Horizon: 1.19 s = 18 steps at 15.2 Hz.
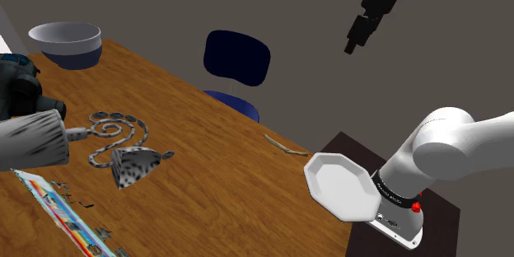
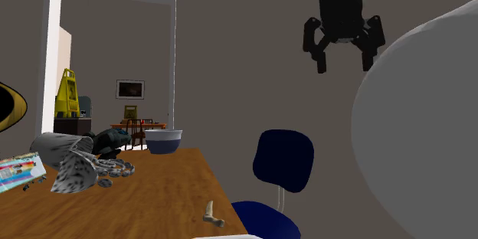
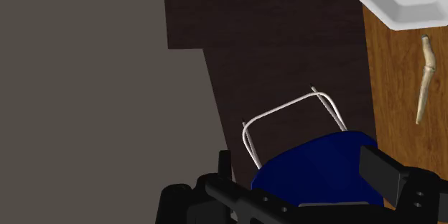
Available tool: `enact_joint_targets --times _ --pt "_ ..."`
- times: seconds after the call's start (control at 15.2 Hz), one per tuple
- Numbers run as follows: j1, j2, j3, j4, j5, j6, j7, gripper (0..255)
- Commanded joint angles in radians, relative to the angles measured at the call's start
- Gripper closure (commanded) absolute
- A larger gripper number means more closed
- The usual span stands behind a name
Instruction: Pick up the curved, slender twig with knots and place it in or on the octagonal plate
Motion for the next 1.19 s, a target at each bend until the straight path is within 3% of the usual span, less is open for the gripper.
enact_joint_targets --times 0.0,0.59,1.12 --pt "0.000 0.000 0.000 0.000 0.000 0.000 0.000 0" --pt "0.077 -0.011 0.162 -0.188 0.107 0.151 0.168 0" --pt "0.157 0.080 0.323 -0.282 0.211 0.320 0.321 0"
